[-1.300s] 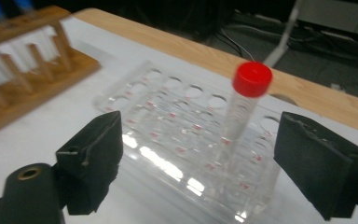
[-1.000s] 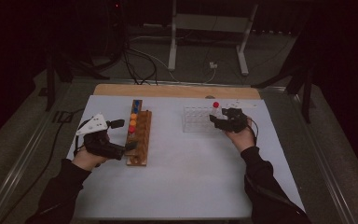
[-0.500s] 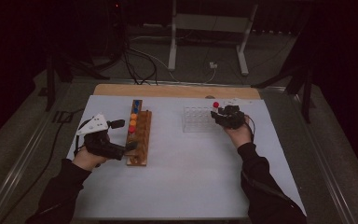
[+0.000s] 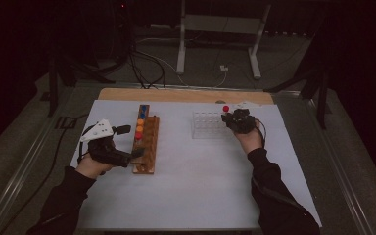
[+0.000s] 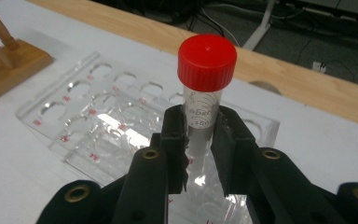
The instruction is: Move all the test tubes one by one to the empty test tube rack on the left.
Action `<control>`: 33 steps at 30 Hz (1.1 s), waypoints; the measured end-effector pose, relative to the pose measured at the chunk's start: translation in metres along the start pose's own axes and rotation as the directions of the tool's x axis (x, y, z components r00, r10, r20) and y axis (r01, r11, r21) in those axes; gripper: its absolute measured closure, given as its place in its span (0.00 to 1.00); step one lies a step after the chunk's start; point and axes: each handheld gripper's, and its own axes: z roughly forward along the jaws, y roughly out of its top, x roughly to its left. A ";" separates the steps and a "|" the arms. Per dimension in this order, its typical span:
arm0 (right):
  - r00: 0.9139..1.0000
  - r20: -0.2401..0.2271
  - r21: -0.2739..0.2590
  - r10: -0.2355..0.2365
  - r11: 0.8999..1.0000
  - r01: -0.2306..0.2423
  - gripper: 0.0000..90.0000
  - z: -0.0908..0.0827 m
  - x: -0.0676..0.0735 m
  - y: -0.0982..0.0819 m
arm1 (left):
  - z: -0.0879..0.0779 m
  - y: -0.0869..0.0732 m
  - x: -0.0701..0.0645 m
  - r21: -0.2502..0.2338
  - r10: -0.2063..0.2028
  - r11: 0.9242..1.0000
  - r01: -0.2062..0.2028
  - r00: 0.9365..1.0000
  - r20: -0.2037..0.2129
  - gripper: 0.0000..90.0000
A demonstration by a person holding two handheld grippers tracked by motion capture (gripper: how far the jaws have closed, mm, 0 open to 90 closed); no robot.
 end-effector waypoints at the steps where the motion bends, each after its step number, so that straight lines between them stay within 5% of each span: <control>1: 1.000 0.000 -0.006 -0.001 1.000 0.001 0.83 -0.002 0.000 0.001 | 0.000 0.000 0.000 0.000 0.000 1.000 0.000 1.000 0.001 0.03; 16: 0.999 -0.027 -0.107 -0.045 0.993 0.042 0.83 -0.044 0.007 0.031 | 0.000 0.008 -0.001 -0.012 0.000 1.000 0.000 1.000 0.017 0.03; 33: 0.975 -0.157 -0.119 -0.157 0.983 0.139 0.83 -0.066 0.057 0.016 | 0.019 0.025 -0.013 0.005 0.013 1.000 -0.014 0.996 0.084 0.03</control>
